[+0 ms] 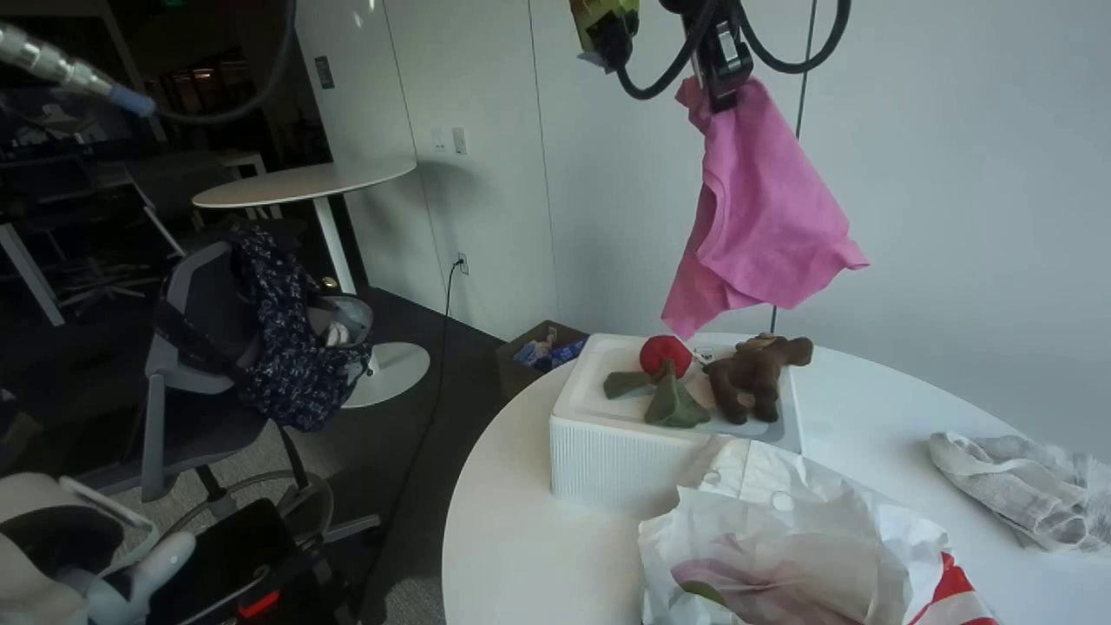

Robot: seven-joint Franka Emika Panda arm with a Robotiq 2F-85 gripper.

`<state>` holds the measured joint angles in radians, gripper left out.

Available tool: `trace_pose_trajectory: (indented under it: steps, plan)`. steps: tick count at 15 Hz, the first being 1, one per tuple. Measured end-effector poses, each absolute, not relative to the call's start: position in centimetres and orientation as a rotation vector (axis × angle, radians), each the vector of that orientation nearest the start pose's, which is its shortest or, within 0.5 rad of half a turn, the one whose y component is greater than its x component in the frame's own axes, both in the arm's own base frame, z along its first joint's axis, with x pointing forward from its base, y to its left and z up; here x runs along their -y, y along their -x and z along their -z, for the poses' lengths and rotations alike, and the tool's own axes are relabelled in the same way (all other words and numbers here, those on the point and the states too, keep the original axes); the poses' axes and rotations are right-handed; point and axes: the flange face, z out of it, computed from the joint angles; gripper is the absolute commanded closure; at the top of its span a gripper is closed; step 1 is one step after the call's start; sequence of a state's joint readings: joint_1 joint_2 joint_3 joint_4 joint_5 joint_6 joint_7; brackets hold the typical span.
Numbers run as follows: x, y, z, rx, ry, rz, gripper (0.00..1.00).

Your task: Pick up the objects from the top of the white container and put them in the plastic bag.

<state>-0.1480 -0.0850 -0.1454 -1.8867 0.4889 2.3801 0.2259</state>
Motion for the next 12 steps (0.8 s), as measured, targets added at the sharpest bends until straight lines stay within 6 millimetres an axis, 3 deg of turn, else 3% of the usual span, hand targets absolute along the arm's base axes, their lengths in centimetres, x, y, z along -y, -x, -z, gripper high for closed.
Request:
trace_pose_trajectory:
  steps: [7,12]
  plan:
    - [23.5,-50.6,-58.0,-1.223,2.455,0.756,0.92]
    - [24.8,-48.3,-53.7,-1.3,2.468,0.641,0.92]
